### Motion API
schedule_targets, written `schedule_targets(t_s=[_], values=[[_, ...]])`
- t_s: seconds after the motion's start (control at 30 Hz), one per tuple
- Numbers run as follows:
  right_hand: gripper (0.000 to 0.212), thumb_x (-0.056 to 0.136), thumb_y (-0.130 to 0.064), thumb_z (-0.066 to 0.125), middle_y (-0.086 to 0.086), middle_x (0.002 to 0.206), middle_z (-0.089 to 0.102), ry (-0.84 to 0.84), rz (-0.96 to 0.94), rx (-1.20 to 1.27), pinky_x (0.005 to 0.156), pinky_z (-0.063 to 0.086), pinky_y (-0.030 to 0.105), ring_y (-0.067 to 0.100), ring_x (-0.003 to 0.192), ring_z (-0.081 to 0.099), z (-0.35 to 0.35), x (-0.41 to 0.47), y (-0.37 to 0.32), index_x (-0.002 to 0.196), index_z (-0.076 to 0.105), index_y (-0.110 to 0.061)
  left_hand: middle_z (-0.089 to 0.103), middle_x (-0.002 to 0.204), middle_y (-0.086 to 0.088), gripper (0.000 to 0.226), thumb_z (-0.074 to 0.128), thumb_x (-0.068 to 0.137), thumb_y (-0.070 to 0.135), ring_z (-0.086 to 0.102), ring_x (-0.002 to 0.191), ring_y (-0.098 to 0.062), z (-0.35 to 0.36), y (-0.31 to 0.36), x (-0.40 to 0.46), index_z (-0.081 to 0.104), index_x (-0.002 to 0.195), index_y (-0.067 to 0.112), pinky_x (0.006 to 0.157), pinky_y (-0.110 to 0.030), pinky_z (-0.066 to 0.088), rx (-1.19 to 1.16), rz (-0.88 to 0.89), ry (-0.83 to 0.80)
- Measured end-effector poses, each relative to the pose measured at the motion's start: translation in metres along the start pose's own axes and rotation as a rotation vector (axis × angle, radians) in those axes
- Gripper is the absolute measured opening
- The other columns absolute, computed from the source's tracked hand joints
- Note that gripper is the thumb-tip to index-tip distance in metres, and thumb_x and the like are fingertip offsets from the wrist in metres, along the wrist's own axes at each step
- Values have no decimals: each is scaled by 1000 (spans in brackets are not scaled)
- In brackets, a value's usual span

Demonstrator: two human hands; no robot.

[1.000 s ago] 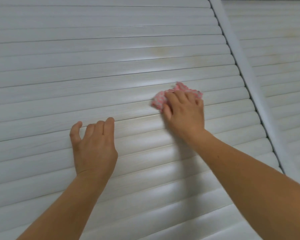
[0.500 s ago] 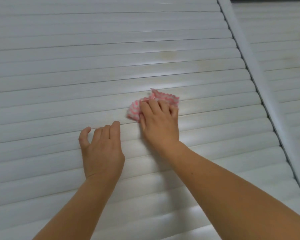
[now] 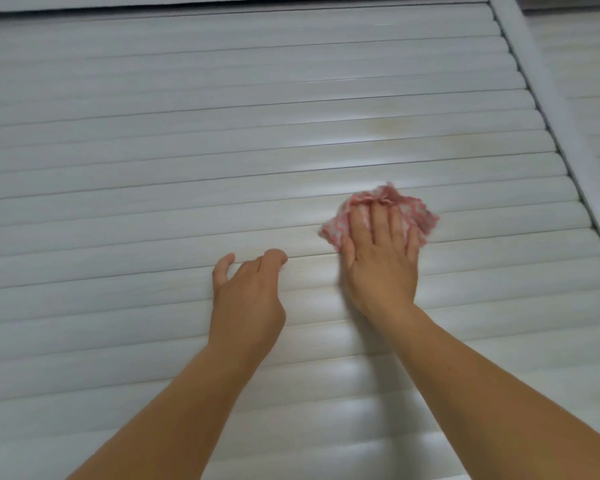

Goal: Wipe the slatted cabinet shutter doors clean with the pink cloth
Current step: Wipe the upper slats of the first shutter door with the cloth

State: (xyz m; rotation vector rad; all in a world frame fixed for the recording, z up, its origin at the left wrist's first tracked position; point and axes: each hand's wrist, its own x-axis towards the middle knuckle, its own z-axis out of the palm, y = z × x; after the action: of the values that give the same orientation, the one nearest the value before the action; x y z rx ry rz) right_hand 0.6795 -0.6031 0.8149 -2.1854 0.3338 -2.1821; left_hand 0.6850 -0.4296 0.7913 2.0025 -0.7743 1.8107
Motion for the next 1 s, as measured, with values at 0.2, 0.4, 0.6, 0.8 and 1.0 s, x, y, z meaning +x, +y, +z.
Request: schedule_targets(t_s=[0.2,0.4,0.6,0.8,1.0], values=[[54,99,-46,13,-1,160,6,-176,-356,-46,113,-8,42,22,147,-1,-6,24,-49,152,11,-31,62,97,1,58,28,58,-6,60,92,-21,-3,-15,3,57,104,15,103,-34,12,-49,-17,86],[53,102,-41,17,-7,160,-3,-259,-428,-37,116,-7,44,16,146,-8,-11,60,-76,152,0,-34,59,110,2,59,27,64,-7,53,112,-18,-6,-33,9,54,111,16,110,-43,3,27,-103,69],[52,102,-40,18,-8,160,-1,-227,-380,-3,117,-4,43,14,146,-6,-10,79,-87,152,6,-33,64,90,3,52,16,65,2,64,89,-18,-5,-39,12,57,95,15,106,-45,10,192,12,109],[55,101,-42,18,-3,160,2,-133,-64,-3,116,-1,45,19,147,-2,-9,78,-50,153,7,-28,60,72,5,52,10,63,3,62,72,-17,-12,-45,16,55,86,17,106,-43,8,218,83,129],[54,102,-38,16,1,160,-1,-160,67,38,116,-6,50,25,146,-7,-7,71,-81,152,3,-25,54,67,4,53,7,60,5,59,67,-20,-18,-47,19,53,83,16,106,-41,7,177,98,129]])
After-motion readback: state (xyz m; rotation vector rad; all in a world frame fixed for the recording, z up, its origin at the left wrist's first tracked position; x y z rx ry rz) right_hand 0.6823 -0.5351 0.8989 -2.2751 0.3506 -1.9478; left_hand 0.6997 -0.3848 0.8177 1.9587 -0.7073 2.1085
